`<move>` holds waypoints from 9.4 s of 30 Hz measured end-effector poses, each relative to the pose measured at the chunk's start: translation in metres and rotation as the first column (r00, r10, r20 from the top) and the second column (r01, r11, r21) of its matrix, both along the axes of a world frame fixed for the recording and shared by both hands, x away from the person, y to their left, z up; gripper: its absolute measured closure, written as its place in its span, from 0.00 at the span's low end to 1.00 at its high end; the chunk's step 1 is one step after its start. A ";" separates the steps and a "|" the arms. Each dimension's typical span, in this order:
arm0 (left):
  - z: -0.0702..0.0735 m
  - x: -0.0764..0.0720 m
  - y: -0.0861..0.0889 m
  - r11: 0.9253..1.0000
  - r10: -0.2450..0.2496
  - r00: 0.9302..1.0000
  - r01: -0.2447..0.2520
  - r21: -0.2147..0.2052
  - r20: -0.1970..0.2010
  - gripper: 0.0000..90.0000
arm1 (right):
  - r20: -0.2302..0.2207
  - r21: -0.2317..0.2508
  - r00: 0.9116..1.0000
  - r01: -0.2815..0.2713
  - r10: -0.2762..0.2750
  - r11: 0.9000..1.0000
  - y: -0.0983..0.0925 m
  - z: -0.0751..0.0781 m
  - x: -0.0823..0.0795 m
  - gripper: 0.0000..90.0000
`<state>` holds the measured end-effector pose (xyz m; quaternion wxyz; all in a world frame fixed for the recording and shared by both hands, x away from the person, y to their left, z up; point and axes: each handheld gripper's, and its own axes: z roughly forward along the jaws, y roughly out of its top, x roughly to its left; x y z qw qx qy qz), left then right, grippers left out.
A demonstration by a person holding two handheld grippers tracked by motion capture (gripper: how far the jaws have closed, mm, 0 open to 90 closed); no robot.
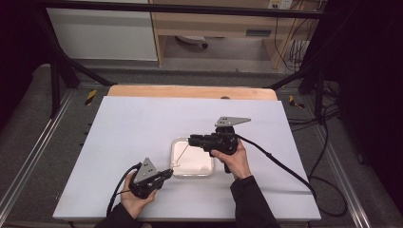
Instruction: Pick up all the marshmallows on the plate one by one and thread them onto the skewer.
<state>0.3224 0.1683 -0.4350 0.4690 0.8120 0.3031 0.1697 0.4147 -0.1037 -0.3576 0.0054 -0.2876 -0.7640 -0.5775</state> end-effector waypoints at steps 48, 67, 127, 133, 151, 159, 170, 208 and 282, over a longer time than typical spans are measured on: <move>-0.001 -0.003 -0.002 1.000 0.001 1.000 -0.001 0.028 0.015 0.99 | -0.040 0.077 0.996 -0.073 0.076 0.994 0.015 -0.018 -0.014 0.91; 0.005 -0.002 -0.004 1.000 0.001 0.999 0.000 -0.012 0.037 0.99 | -0.087 0.047 0.990 -0.112 0.115 0.993 0.029 -0.039 -0.018 0.90; -0.001 0.006 0.008 0.999 0.020 0.999 -0.022 -0.043 -0.049 0.99 | 0.031 -0.430 0.997 0.072 -0.065 0.900 -0.016 -0.067 -0.019 0.40; -0.001 0.006 0.008 0.999 0.019 0.999 -0.021 -0.041 -0.050 0.99 | 0.029 -0.447 0.998 0.058 -0.050 0.893 -0.012 -0.075 -0.019 0.46; -0.001 0.006 0.007 0.999 0.013 0.999 -0.015 -0.038 -0.049 0.99 | 0.030 -0.494 1.000 0.011 0.005 0.870 -0.007 -0.088 -0.020 0.66; -0.001 0.007 0.007 0.999 0.017 0.999 -0.019 -0.040 -0.050 0.99 | 0.014 -0.492 1.000 -0.006 0.015 0.870 -0.007 -0.088 -0.021 0.76; 0.000 0.006 0.007 0.999 0.013 0.999 -0.015 -0.040 -0.045 0.99 | -0.002 -0.472 1.000 -0.001 0.000 0.882 -0.008 -0.089 -0.020 0.82; 0.000 0.006 0.006 0.999 -0.004 0.999 0.003 -0.041 -0.038 0.99 | 0.019 -0.309 1.000 0.026 -0.021 0.951 -0.026 -0.048 -0.019 0.86; 0.001 0.005 0.002 1.000 -0.023 1.000 0.022 -0.018 -0.013 0.99 | -0.009 0.035 1.000 0.007 -0.007 0.999 -0.003 0.009 0.005 0.88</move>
